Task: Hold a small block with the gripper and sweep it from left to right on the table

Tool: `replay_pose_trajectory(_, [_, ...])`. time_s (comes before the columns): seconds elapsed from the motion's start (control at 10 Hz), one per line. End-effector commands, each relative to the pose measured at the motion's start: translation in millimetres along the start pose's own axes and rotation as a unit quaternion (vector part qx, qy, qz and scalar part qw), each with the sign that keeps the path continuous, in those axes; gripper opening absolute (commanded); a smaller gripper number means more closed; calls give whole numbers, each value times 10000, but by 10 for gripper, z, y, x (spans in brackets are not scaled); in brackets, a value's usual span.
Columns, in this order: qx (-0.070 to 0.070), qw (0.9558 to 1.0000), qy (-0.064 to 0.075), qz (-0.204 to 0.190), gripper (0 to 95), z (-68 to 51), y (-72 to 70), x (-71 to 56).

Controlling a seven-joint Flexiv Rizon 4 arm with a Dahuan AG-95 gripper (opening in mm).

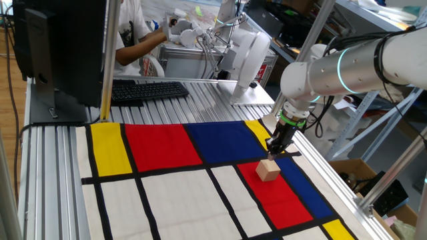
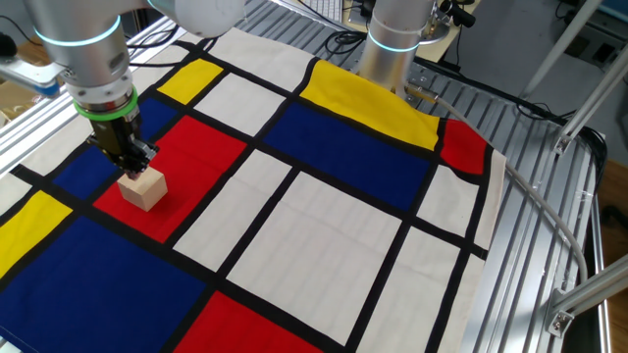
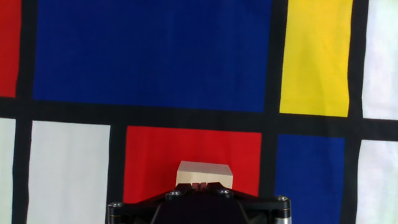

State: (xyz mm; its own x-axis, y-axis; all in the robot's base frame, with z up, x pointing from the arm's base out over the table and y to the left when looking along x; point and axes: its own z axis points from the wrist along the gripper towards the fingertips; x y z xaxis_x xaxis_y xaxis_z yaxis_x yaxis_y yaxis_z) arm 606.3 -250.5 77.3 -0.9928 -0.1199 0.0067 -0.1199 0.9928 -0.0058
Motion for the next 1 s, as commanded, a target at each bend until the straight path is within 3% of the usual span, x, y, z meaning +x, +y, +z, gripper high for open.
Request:
replay_pose_trajectory(0.1, [-10, 10000, -3, -6, 0, 14, -2, -8])
replay_pose_trajectory(0.8, [-86, 9999, -29, 137, 0, 20, -6, -8])
replay_pose_trajectory(0.9, [-83, 9998, -24, 150, 190, 20, -6, -8])
replay_pose_trajectory(1.0, [-69, 9999, -22, 146, 190, 20, -6, -8])
